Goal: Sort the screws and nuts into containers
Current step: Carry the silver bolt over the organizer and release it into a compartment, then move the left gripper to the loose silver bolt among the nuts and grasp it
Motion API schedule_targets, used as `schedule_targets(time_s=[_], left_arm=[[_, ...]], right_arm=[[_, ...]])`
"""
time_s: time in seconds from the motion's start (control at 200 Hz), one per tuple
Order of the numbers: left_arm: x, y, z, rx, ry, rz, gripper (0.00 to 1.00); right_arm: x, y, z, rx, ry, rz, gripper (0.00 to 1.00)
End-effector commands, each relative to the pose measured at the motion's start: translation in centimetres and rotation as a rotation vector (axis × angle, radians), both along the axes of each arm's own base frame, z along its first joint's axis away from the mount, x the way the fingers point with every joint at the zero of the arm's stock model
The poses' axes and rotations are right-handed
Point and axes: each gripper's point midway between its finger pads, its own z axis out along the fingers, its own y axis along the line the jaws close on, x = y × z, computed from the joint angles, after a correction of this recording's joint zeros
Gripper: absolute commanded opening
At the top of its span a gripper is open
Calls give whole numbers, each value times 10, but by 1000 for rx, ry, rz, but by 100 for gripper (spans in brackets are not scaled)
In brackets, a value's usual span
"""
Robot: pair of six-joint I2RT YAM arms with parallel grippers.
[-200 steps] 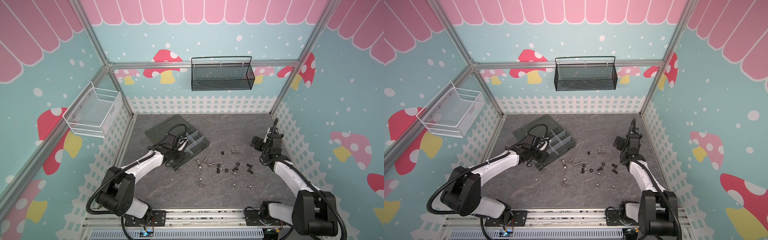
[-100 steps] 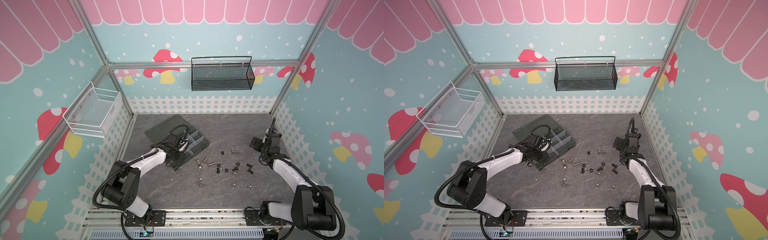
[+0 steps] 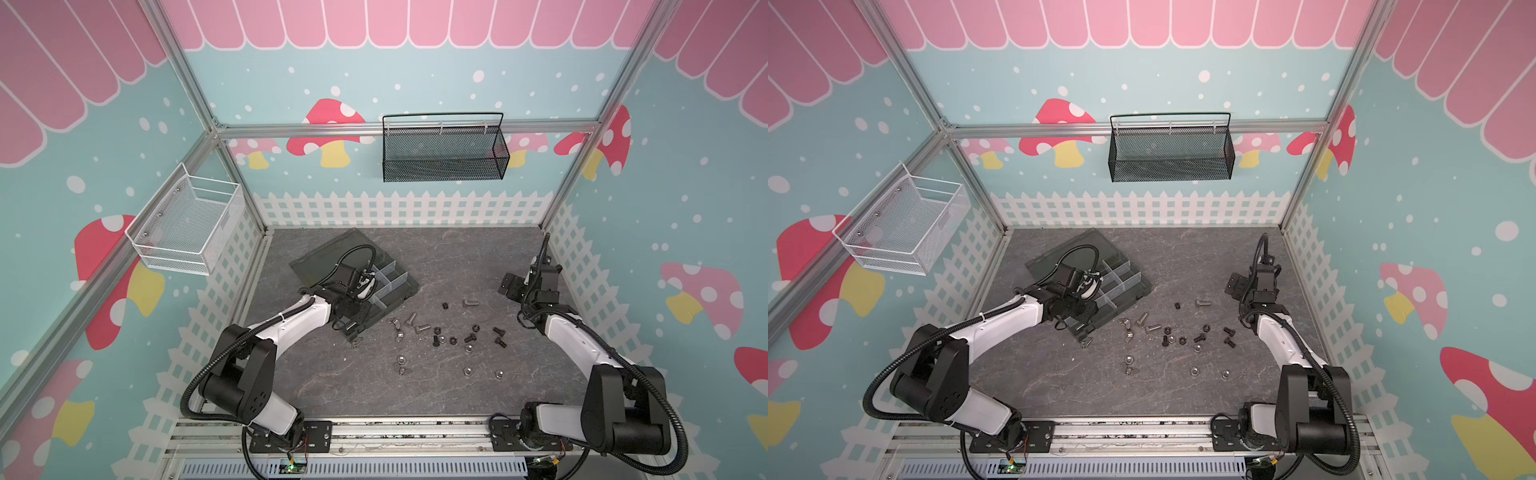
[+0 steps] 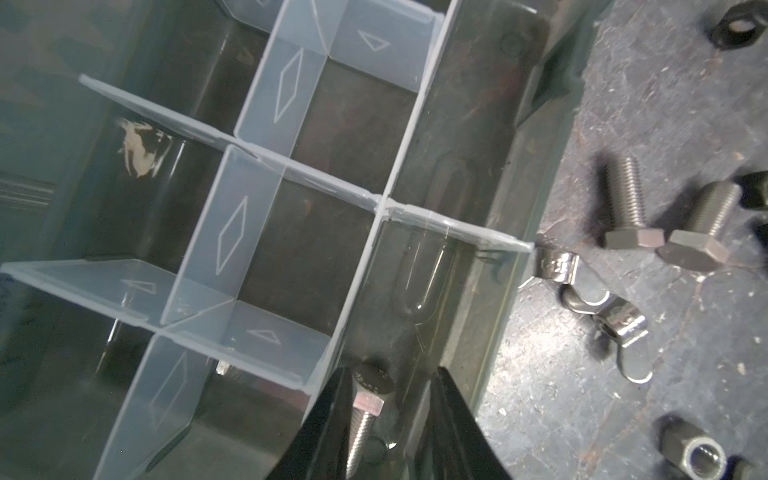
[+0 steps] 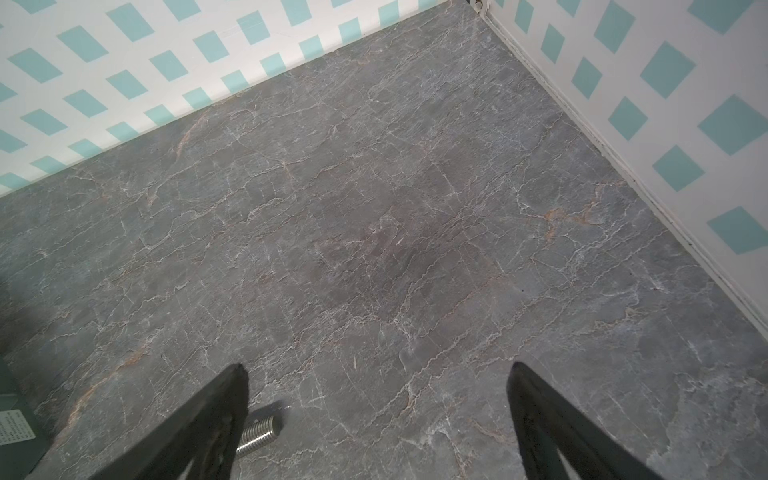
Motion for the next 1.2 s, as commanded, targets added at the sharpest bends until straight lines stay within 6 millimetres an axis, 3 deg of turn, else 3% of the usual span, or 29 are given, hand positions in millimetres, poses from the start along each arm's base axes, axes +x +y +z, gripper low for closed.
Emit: schedule_targets(time_s=[0.0,0.17,0.28,0.515,0.655,1.196], left_arm=[[6,-14,38,-63,-80,7,34],[1,-41,64,-85,-112,45,38],[-3,-66,69,-119,-90,89,44],[-9,-130,49,-117,-6,63,48],[-9,-156,33,-58,27,25,48],[-6,-169,-21,48,120,19,40]], right_arm=[[3,-1,6,4,7,-23,98],[0,-5,5,2,21,-49,98],[-2,-7,4,3,29,-64,98],[-4,-11,4,-6,48,-91,98],[-6,-13,2,-20,63,-97,98],[-10,-15,0,-23,65,-108,98]])
